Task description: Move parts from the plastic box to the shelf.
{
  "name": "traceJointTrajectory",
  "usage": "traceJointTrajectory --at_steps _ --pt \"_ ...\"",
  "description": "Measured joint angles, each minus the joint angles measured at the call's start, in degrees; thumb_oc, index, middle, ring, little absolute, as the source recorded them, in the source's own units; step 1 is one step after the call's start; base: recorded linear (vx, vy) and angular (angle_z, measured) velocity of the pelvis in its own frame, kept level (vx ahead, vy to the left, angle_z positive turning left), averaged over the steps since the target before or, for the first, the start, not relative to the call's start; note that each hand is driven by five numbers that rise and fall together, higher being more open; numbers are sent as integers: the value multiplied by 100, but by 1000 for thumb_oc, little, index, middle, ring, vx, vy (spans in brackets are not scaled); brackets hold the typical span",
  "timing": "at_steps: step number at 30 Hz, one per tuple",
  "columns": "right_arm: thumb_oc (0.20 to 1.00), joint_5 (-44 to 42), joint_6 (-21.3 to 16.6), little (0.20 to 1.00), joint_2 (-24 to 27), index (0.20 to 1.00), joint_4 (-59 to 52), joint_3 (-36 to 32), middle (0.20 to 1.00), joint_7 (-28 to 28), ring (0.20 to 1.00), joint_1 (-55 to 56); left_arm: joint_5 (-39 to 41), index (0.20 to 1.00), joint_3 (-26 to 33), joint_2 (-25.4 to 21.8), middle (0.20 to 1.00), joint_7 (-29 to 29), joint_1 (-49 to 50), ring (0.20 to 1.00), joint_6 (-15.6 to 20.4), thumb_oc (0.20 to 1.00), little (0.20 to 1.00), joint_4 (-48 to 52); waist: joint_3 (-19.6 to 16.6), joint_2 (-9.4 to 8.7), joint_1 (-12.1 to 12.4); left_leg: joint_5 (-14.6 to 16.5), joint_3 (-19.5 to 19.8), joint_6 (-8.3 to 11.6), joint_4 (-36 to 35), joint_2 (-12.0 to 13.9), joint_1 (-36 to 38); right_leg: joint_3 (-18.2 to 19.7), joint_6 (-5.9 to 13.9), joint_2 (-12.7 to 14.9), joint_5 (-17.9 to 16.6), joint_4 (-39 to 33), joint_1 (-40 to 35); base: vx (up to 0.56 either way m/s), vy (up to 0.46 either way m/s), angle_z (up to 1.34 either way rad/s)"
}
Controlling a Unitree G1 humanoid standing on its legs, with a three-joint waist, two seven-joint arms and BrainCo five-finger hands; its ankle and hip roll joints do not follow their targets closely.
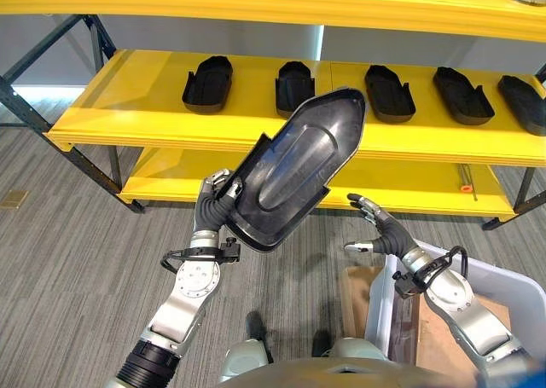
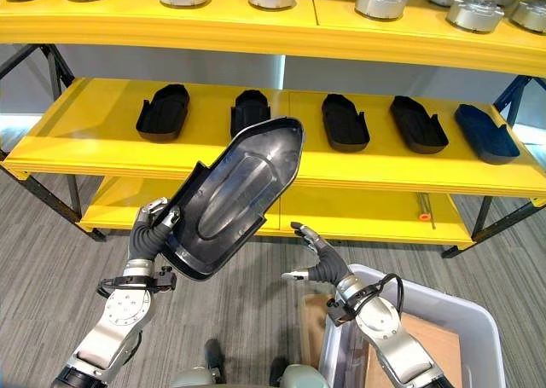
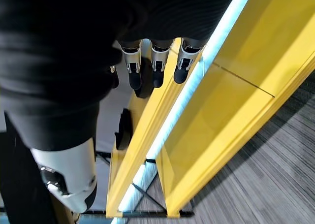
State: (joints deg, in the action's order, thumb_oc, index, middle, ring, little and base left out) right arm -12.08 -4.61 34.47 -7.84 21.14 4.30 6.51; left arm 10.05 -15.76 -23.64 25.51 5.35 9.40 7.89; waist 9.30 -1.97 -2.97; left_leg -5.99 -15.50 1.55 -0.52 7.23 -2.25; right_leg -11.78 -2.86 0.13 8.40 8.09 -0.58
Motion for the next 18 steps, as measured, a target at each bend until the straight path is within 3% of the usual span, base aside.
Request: traceJointTrajectory --at_steps 3,5,7,8,9,11,12,15,18 --pt "1000 -2 52 1000 0 1000 -1 0 1000 31 1000 2 -1 200 19 14 200 54 113 200 -19 200 200 0 34 -63 31 -5 -5 -4 3 -24 0 -43 53 16 65 18 -13 38 3 10" --pt "1000 -6 107 1000 -2 1000 -4 6 1000 15 1000 16 0 200 18 26 200 125 111 200 -30 200 200 -14 49 -97 -68 3 -258 -26 -53 -53 13 -316 64 63 70 -98 -251 17 39 54" --pt "1000 -5 111 1000 -34 1000 -4 12 1000 -35 1000 13 -1 200 13 18 200 206 37 200 -27 200 200 -14 68 -147 -137 125 -813 -208 28 -19 14 -566 60 151 67 -223 -411 22 101 69" --pt "1000 -5 109 1000 -64 1000 -3 14 1000 -103 1000 -7 1 200 37 5 200 267 4 200 -11 200 200 -15 85 -190 -158 309 -1400 -212 318 138 12 -708 65 306 76 -229 -464 59 188 54" --pt "1000 -6 108 1000 -74 1000 -2 15 1000 -126 1000 -24 1 200 51 -20 200 338 4 200 -10 200 200 -15 93 -207 -153 341 -1519 -196 409 211 37 -727 85 380 79 -219 -472 90 228 40" --pt "1000 -5 108 1000 -68 1000 12 14 1000 -158 1000 -67 0 200 90 -54 200 481 3 200 -9 200 200 -17 94 -179 -200 331 -1472 -62 316 173 154 -751 256 499 92 -189 -510 106 228 22" --pt "1000 -5 107 1000 -208 1000 31 20 1000 -203 1000 -104 0 200 227 -77 200 592 -71 200 -9 200 200 -36 109 -238 -243 347 -1428 -191 239 -29 237 -818 396 665 43 -209 -613 116 232 26" --pt "1000 -4 94 1000 -276 1000 32 15 1000 -215 1000 -188 -2 200 425 -126 200 729 -331 200 -6 200 200 -35 100 -246 -234 432 -1369 -317 100 -343 396 -901 643 861 16 -338 -837 109 236 26" --pt "1000 -2 84 1000 -305 1000 33 -2 1000 -221 1000 -241 -9 200 619 -157 200 736 -504 200 -1 200 200 -36 89 -215 -217 474 -1279 -401 -16 -553 458 -970 779 1021 -1 -353 -922 67 170 22"
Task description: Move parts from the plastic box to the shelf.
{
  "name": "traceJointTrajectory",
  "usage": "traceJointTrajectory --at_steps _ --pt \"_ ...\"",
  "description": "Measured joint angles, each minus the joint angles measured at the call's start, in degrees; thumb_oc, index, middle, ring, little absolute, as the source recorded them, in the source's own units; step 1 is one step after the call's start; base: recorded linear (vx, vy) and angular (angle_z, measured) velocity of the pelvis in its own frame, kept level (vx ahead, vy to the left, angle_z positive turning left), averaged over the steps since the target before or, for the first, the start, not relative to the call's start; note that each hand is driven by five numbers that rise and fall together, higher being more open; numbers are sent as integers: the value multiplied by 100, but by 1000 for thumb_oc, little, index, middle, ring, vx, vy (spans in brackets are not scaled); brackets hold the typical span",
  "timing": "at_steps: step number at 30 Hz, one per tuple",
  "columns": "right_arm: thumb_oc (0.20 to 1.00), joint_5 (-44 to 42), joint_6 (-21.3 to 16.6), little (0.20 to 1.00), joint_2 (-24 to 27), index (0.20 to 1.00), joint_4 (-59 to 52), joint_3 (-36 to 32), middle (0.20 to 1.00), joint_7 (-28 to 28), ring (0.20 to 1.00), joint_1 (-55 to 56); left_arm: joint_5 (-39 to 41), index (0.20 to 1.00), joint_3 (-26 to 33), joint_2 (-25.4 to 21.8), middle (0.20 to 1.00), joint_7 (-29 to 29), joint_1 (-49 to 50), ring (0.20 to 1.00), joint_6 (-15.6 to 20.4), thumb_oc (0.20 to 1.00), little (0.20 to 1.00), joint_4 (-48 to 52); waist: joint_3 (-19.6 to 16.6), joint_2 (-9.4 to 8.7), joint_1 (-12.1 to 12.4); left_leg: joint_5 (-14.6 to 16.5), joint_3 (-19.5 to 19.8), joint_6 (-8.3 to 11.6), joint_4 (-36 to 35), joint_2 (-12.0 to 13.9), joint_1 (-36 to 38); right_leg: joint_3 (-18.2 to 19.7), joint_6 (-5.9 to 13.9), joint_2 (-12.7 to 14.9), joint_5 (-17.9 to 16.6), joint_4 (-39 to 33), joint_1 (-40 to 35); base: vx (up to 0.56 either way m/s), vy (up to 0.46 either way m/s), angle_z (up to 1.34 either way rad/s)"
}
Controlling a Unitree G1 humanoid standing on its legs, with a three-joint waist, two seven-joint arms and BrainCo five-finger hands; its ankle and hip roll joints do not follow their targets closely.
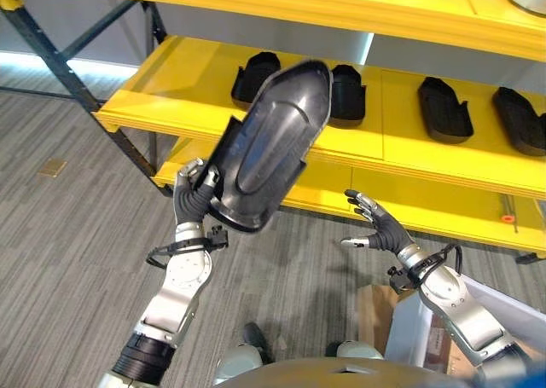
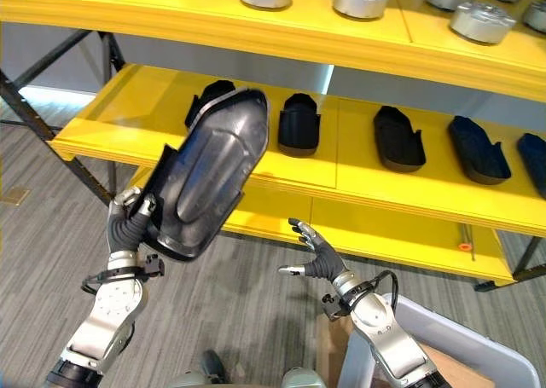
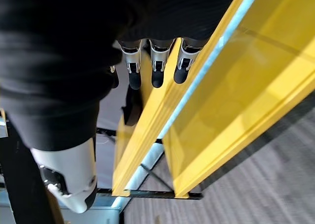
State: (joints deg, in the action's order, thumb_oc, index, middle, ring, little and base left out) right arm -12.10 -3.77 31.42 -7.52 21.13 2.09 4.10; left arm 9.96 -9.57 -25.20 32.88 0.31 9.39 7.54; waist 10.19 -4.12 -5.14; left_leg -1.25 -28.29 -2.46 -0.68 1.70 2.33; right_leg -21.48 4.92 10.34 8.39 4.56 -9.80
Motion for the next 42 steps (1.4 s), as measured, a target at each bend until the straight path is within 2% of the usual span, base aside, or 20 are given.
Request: traceJointTrajectory --at_steps 4,13,15,17,18,19,20,21,22,23,25,29,30,31,33,35,37,39,40,42 --pt "1000 2 1 1000 -137 1000 0 -10 1000 -28 1000 1 -26 200 21 2 200 -5 -34 200 -4 200 200 0 2 6 63 18 85 -83 -76 -169 12 -32 105 119 -42 -2 -40 62 186 16" --pt "1000 94 4 1000 -213 1000 0 10 1000 -149 1000 -18 -461 200 124 -13 200 174 -76 200 -2 200 200 -1 31 111 149 -43 209 -194 -153 -271 -85 -115 159 227 -70 389 221 26 204 6" --pt "1000 183 4 1000 -207 1000 2 9 1000 -172 1000 -90 -468 200 134 -11 200 219 -86 200 -3 200 200 -1 97 259 155 -62 180 -218 -258 -185 0 -139 218 273 -105 896 457 10 191 -8" --pt "1000 225 4 1000 -214 1000 0 23 1000 -185 1000 -126 -493 200 165 -20 200 237 -87 200 -4 200 200 -2 105 298 171 -60 58 -232 -313 -173 95 -133 233 351 -122 1320 660 31 188 -25" --pt "1000 225 3 1000 -165 1000 -1 14 1000 -210 1000 -214 -491 200 247 -18 200 280 -124 200 -4 200 200 -13 152 364 117 -68 75 -302 -389 -166 120 -10 319 477 -163 2096 1115 75 124 -26" --pt "1000 223 -6 1000 -132 1000 11 -25 1000 -216 1000 -182 -487 200 246 -21 200 284 -169 200 2 200 200 -54 186 401 46 -80 127 -361 -466 -133 153 167 468 402 79 2307 1308 119 83 6" --pt "1000 223 -6 1000 -119 1000 31 -50 1000 -224 1000 -130 -483 200 256 -28 200 297 -214 200 3 200 200 -145 230 418 -29 -93 219 -357 -472 -104 165 287 465 203 242 2128 1355 151 -6 22" --pt "1000 223 -19 1000 -122 1000 51 -72 1000 -240 1000 -39 -477 200 287 -24 200 321 -236 200 -6 200 200 -260 277 327 -51 -84 213 -319 -494 -128 260 229 381 -45 180 1524 1347 159 -7 26" --pt "1000 216 -59 1000 -127 1000 66 -150 1000 -259 1000 60 -476 200 285 8 200 325 -223 200 -3 200 200 -257 273 295 -40 -72 229 -293 -494 -142 267 178 226 -219 14 984 1315 202 -2 48" --pt "1000 209 -111 1000 -122 1000 209 -384 1000 -377 1000 179 -474 200 274 139 200 325 -184 200 -4 200 200 -254 306 355 -154 -58 314 -159 -493 -97 259 160 65 -431 -404 306 1019 142 14 31" --pt "1000 203 -188 1000 -139 1000 270 -578 1000 -743 1000 254 -453 200 281 186 200 336 22 200 -9 200 200 -232 307 402 -116 -91 171 26 -464 -10 287 62 120 -550 -632 -45 845 182 69 -3" --pt "1000 203 -237 1000 -275 1000 247 -741 1000 -1125 1000 307 -445 200 278 200 200 326 346 200 -59 200 200 -215 435 403 -186 -41 39 40 -463 13 490 -254 243 -413 -505 495 932 198 113 -26" --pt "1000 204 -230 1000 -257 1000 160 -841 1000 -1164 1000 394 -435 200 272 213 200 308 289 200 -68 200 200 -210 576 429 -210 34 96 -59 -473 -22 623 -327 370 -213 -332 1247 1155 411 158 -5" --pt "1000 204 -219 1000 -188 1000 -46 -948 1000 -1199 1000 585 -428 200 277 161 200 255 200 200 -135 200 200 -179 782 363 -268 204 137 -253 -472 -200 883 -269 806 262 314 2647 1954 378 130 10" --pt "1000 201 -219 1000 -200 1000 -61 -966 1000 -1191 1000 756 -376 200 280 110 200 148 61 200 -214 200 200 -179 792 289 -414 330 304 -275 -491 -365 958 -194 815 268 170 2301 2377 316 68 52" --pt "1000 192 -210 1000 -204 1000 -34 -1030 1000 -1195 1000 847 -361 200 229 97 200 74 -51 200 -240 200 200 -147 777 227 -478 427 391 -284 -483 -521 1111 -268 743 244 -235 1645 2542 309 21 46" --pt "1000 180 -207 1000 -210 1000 -30 -1104 1000 -1197 1000 975 -322 200 154 98 200 47 -20 200 -259 200 200 -128 644 275 -487 638 453 -169 -333 -548 1183 -336 623 216 -326 1532 2491 296 19 14" --pt "1000 144 -174 1000 -199 1000 59 -1185 1000 -1271 1000 986 -221 200 90 103 200 -17 121 200 -283 200 200 -50 526 476 -470 894 483 84 -211 -426 1377 -428 305 45 -633 1442 2269 215 23 -5" --pt "1000 138 -160 1000 -198 1000 69 -1196 1000 -1318 1000 994 -221 200 66 93 200 -60 118 200 -298 200 200 -42 471 570 -466 979 474 173 -116 -301 1386 -440 140 -88 -590 1447 2211 240 25 -12" --pt "1000 35 -160 1000 -198 1000 69 -1206 1000 -1383 1000 974 -219 200 65 90 200 -119 19 200 -303 200 200 -38 459 607 -499 1131 365 193 -13 -148 1488 -439 -218 -280 -494 1511 2119 294 22 -18"
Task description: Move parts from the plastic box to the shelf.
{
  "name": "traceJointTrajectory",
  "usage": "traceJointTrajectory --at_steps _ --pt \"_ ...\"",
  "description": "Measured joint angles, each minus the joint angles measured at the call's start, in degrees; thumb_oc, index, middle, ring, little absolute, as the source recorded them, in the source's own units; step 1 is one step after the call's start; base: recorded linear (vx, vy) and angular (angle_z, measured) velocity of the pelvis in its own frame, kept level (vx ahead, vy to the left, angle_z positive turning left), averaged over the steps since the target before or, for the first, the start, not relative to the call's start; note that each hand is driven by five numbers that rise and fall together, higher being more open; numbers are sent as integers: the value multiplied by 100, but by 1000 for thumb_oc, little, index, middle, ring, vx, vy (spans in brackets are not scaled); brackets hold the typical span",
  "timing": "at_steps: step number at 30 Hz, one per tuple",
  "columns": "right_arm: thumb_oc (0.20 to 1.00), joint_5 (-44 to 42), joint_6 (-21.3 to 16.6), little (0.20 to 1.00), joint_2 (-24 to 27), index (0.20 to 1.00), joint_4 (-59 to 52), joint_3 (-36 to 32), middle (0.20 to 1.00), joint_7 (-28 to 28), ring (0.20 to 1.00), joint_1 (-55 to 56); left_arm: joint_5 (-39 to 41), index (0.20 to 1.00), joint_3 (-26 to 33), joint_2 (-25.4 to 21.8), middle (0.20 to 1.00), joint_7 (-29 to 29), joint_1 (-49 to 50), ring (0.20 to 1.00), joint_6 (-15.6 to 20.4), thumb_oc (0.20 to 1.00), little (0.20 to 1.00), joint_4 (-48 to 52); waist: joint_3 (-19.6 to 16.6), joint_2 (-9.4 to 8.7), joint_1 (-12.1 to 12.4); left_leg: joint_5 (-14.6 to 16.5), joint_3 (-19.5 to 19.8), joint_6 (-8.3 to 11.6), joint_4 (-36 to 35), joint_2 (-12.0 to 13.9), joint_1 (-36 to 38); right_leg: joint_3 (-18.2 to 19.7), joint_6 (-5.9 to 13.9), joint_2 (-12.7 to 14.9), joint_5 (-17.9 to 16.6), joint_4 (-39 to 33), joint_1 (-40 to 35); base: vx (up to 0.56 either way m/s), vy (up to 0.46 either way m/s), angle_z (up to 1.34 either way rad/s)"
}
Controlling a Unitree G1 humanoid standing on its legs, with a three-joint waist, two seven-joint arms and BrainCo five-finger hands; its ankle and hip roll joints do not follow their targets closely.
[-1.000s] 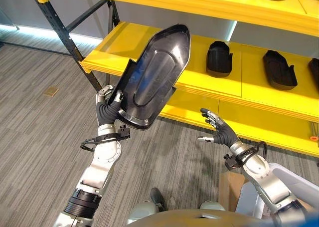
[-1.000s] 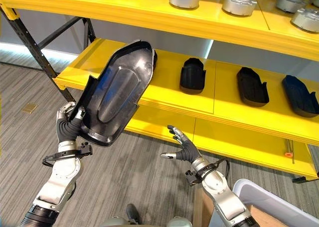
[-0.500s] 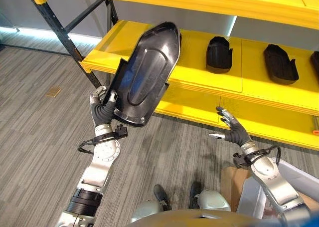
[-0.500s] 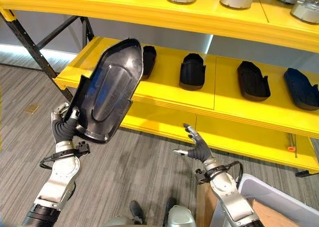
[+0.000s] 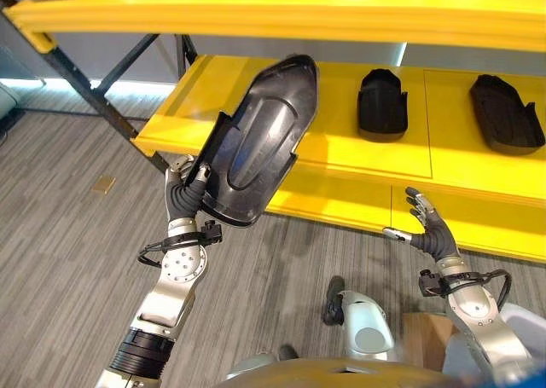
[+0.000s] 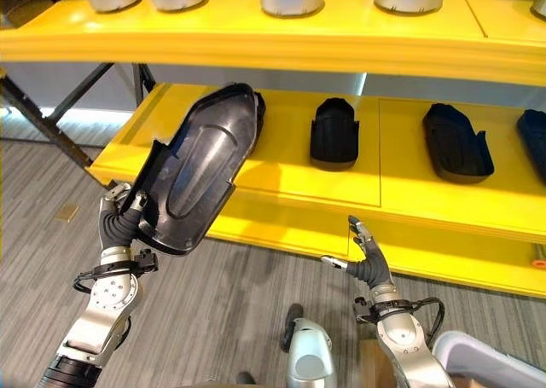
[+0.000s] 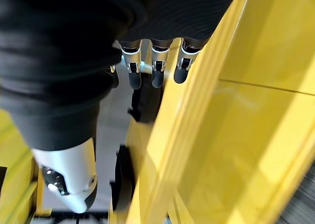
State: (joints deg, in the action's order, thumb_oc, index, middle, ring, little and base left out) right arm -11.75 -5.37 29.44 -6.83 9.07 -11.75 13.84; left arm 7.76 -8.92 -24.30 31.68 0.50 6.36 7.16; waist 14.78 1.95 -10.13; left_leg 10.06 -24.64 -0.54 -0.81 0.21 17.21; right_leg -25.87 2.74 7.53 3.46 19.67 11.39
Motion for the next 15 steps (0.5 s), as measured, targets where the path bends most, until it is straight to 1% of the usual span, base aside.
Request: traceJointTrajectory --at_steps 2,4,5,6,7,8,9,10,11,12,13,14,15 --pt "1000 -45 -2 1000 -3 1000 0 -90 1000 -31 1000 -6 8 200 -13 -2 200 -9 -114 200 -30 200 200 4 -10 20 -69 183 -11 40 138 92 13 10 -195 -92 141 85 -25 215 5 -15" --pt "1000 -52 -2 1000 8 1000 -1 -139 1000 -77 1000 -10 43 200 -12 -1 200 -4 -200 200 -129 200 200 3 -18 51 -171 273 -13 109 221 123 17 10 -315 -100 213 160 -26 157 -5 -6" --pt "1000 -57 -1 1000 37 1000 -2 -180 1000 -122 1000 -17 67 200 -15 -2 200 -9 -288 200 -236 200 200 4 -20 135 -281 337 -64 223 303 152 25 4 -348 -102 236 194 -35 160 -14 -2" --pt "1000 -59 0 1000 46 1000 -2 -180 1000 -138 1000 14 74 200 -14 -13 200 -9 -309 200 -262 200 200 5 -8 187 -311 353 -127 257 302 157 68 -7 -351 -106 237 188 -64 185 -21 -3" --pt "1000 -61 3 1000 47 1000 -7 -171 1000 -145 1000 60 178 200 -16 -18 200 -9 -296 200 -327 200 200 19 -15 298 -331 354 -176 270 375 171 81 -4 -330 -130 249 65 -155 125 -10 0" --pt "1000 -57 3 1000 43 1000 -5 -157 1000 -161 1000 57 236 200 -16 -22 200 -8 -287 200 -334 200 200 23 -21 351 -328 376 -173 306 563 146 9 24 -306 -130 242 -51 -194 128 2 -5" --pt "1000 -55 2 1000 41 1000 -5 -140 1000 -177 1000 54 250 200 -14 -22 200 -6 -265 200 -332 200 200 23 -46 377 -310 416 -172 371 840 151 -129 76 -282 -96 225 -108 -193 84 47 -7" --pt "1000 -47 2 1000 48 1000 38 -116 1000 -185 1000 -27 289 200 -5 -47 200 10 -206 200 -334 200 200 33 -66 405 -308 417 -166 437 1290 145 -255 135 -283 -18 227 -133 -170 68 56 -21" --pt "1000 -48 4 1000 63 1000 136 -73 1000 -184 1000 -135 288 200 -1 -49 200 24 -145 200 -336 200 200 34 -89 368 -294 356 -285 542 1637 204 -349 223 -376 31 231 -187 -209 27 97 -39" --pt "1000 -50 16 1000 125 1000 151 -62 1000 -184 1000 -246 288 200 7 32 200 66 -94 200 -336 200 200 34 -120 380 -277 314 -611 588 2110 316 -484 343 -472 58 176 -325 -275 11 109 -53" --pt "1000 -50 16 1000 151 1000 163 -73 1000 -177 1000 -283 287 200 10 104 200 97 -71 200 -335 200 200 52 -152 399 -290 312 -815 584 2438 413 -556 455 -590 23 137 -392 -295 18 151 -59" --pt "1000 -50 12 1000 149 1000 208 -82 1000 -172 1000 -335 287 200 7 151 200 108 -66 200 -335 200 200 53 -154 392 -291 294 -915 574 2835 553 -659 535 -673 -12 124 -439 -352 19 192 -54" --pt "1000 -51 5 1000 103 1000 302 -94 1000 -140 1000 -385 287 200 -6 137 200 112 -18 200 -334 200 200 63 -198 340 -283 365 -1023 490 3213 745 -839 676 -829 -66 90 -515 -405 14 232 -56"
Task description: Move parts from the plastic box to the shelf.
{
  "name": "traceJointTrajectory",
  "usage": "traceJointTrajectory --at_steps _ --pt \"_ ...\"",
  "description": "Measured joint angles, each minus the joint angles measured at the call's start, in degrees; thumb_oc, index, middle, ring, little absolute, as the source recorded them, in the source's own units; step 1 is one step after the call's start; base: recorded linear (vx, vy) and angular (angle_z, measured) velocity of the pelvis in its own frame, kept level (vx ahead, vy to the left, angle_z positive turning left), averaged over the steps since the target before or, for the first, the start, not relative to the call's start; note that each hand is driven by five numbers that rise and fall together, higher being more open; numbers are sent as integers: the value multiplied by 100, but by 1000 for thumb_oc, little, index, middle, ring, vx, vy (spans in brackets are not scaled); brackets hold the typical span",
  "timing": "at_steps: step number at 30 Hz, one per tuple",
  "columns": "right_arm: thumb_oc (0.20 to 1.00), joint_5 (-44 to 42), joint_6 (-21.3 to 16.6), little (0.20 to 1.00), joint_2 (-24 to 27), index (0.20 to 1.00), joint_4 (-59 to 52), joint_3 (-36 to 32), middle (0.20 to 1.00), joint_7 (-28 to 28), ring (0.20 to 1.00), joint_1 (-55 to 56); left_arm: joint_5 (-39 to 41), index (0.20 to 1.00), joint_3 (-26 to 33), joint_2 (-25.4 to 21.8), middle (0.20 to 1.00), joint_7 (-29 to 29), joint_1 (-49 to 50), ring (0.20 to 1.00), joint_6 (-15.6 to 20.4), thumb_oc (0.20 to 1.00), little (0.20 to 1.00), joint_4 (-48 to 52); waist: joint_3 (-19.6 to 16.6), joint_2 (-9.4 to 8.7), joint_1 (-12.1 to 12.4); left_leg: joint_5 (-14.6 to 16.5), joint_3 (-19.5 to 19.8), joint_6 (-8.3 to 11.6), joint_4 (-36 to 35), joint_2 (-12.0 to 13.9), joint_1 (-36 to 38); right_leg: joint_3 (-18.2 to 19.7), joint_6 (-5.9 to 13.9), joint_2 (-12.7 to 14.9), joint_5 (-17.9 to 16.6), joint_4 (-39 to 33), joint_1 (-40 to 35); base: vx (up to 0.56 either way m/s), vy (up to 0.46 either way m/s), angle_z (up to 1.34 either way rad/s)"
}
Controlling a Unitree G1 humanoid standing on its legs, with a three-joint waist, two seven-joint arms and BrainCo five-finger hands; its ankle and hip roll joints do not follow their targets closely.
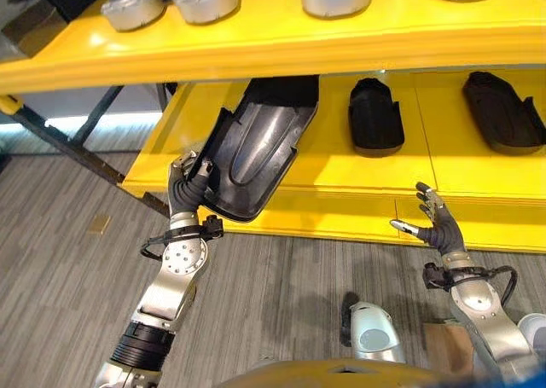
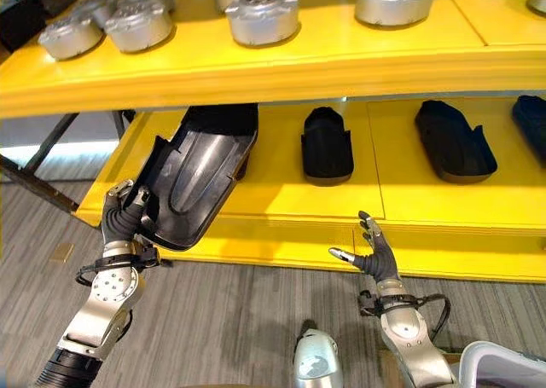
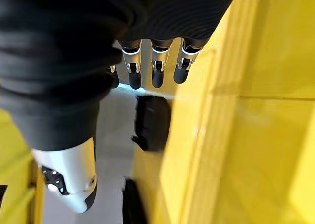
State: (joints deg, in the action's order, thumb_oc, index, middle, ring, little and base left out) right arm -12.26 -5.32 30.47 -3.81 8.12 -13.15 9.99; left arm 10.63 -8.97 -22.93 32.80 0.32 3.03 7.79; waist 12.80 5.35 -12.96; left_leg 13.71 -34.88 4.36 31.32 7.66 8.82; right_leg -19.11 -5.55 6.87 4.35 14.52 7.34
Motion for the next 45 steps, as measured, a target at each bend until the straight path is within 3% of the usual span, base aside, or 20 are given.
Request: traceJointTrajectory --at_steps 1,2,3,5,9,11,12,14,16,20,23,25,26,27,28,29,30,36,39,45 --pt "1000 0 -1 1000 -88 1000 75 -39 1000 15 1000 49 0 200 -19 -53 200 2 75 200 10 200 200 3 -61 -102 6 113 -12 -38 -73 180 -15 116 24 -50 14 -68 -27 11 420 -71" --pt "1000 1 0 1000 -91 1000 132 -48 1000 48 1000 206 7 200 -68 -131 200 114 188 200 15 200 200 -6 -199 -301 47 30 135 65 -591 723 -80 348 37 -52 26 -114 -14 -2 656 -89" --pt "1000 1 -1 1000 -92 1000 189 -82 1000 32 1000 188 9 200 -228 -235 200 231 83 200 22 200 200 -136 -195 -507 151 -485 601 266 -998 1330 -254 608 43 -32 29 -95 26 -11 663 -95" --pt "1000 2 -27 1000 -89 1000 312 -66 1000 25 1000 69 6 200 -401 -226 200 314 48 200 83 200 200 -357 -229 -634 200 -1041 1104 366 -1440 1674 -334 817 225 172 7 43 144 -34 485 -81" --pt "1000 1 -50 1000 191 1000 389 -71 1000 53 1000 90 -26 200 -574 -64 200 331 44 200 168 200 200 -499 -299 -359 79 -1158 1313 342 -1889 1224 -405 1051 763 560 -8 250 236 -25 420 -32" --pt "1000 -3 -3 1000 324 1000 356 -69 1000 53 1000 190 -78 200 -568 -17 200 313 7 200 237 200 200 -447 -354 -35 -1 -983 751 101 -2033 938 -363 1015 1014 577 -50 246 102 -13 400 21" --pt "1000 -42 42 1000 126 1000 385 -57 1000 55 1000 261 -122 200 -497 -52 200 269 -16 200 276 200 200 -459 -425 -205 4 -927 688 347 -2107 688 -260 1026 1206 818 -150 237 5 -37 516 34" --pt "1000 -149 60 1000 -123 1000 335 -19 1000 89 1000 379 -128 200 -408 -126 200 268 -31 200 276 200 200 -453 -456 -507 84 -712 671 95 -2110 218 -205 1038 1385 1217 -594 -182 -229 -57 427 11" --pt "1000 -210 68 1000 -285 1000 368 95 1000 117 1000 427 -139 200 -403 -298 200 274 60 200 267 200 200 -486 -469 -609 154 -666 579 -3 -2147 -31 -154 839 1319 1362 -945 -156 -170 -169 458 -15" --pt "1000 -210 113 1000 -583 1000 458 129 1000 93 1000 302 -344 200 -389 -433 200 258 5 200 259 200 200 -554 -272 -739 363 -440 585 -428 -1928 -354 -538 730 1303 1601 -2583 -1008 -85 -147 456 -14" --pt "1000 -201 115 1000 -614 1000 364 167 1000 -7 1000 291 -388 200 -406 -442 200 235 -71 200 292 200 200 -581 -117 -831 376 -320 515 -720 -1935 -583 -652 547 588 1786 -3276 -1265 17 -95 299 -4" --pt "1000 -195 116 1000 -687 1000 358 233 1000 -54 1000 261 -499 200 -342 -465 200 232 95 200 385 200 200 -573 -106 -752 558 -433 165 -890 -2194 -604 -608 -285 1130 1621 -2821 -1000 138 -145 315 -69" --pt "1000 -188 117 1000 -735 1000 329 276 1000 -56 1000 200 -525 200 -245 -520 200 224 213 200 435 200 200 -544 -74 -800 714 -539 -56 -896 -2347 -767 -565 -783 1013 1557 -2921 -990 230 -104 329 -112" --pt "1000 -134 115 1000 -712 1000 303 423 1000 -57 1000 -53 -523 200 -59 -535 200 188 371 200 400 200 200 -522 29 -811 717 -543 -237 -995 -2452 -804 -569 -1023 614 1645 -3256 -916 412 -43 235 -75" --pt "1000 -84 120 1000 -696 1000 310 430 1000 -75 1000 4 -523 200 -63 -502 200 106 371 200 394 200 200 -522 57 -762 651 -531 -203 -1051 -2554 -809 -475 -1012 867 1662 -3030 -687 444 -7 166 -27" --pt "1000 -43 125 1000 -684 1000 309 427 1000 -83 1000 71 -516 200 -76 -425 200 67 374 200 415 200 200 -516 99 -673 647 -590 -174 -1030 -2723 -796 -371 -986 1529 1550 -2436 -375 430 19 71 14" --pt "1000 -34 125 1000 -681 1000 297 421 1000 -89 1000 96 -505 200 -67 -394 200 58 373 200 442 200 200 -494 100 -627 650 -668 -170 -999 -2890 -792 -334 -961 1754 1394 -1994 -104 422 46 38 3" --pt "1000 -36 117 1000 -423 1000 174 323 1000 -35 1000 121 -495 200 -3 -379 200 -29 624 200 479 200 200 -250 40 -632 644 -867 -211 -859 -3214 -777 -269 -673 1152 271 -177 -231 -272 105 -71 -8" --pt "1000 -43 116 1000 -249 1000 208 357 1000 -55 1000 90 -494 200 -155 -227 200 -121 420 200 449 200 200 -253 -184 -615 603 -959 -58 -784 -3207 -674 -180 -328 804 -130 -281 -936 -649 112 -154 13" --pt "1000 -51 130 1000 -254 1000 282 386 1000 -27 1000 120 -496 200 -238 -220 200 -134 365 200 363 200 200 -253 -278 -493 488 -950 146 -724 -3044 -538 -113 -303 641 -316 -318 -1282 -982 94 -112 -6"
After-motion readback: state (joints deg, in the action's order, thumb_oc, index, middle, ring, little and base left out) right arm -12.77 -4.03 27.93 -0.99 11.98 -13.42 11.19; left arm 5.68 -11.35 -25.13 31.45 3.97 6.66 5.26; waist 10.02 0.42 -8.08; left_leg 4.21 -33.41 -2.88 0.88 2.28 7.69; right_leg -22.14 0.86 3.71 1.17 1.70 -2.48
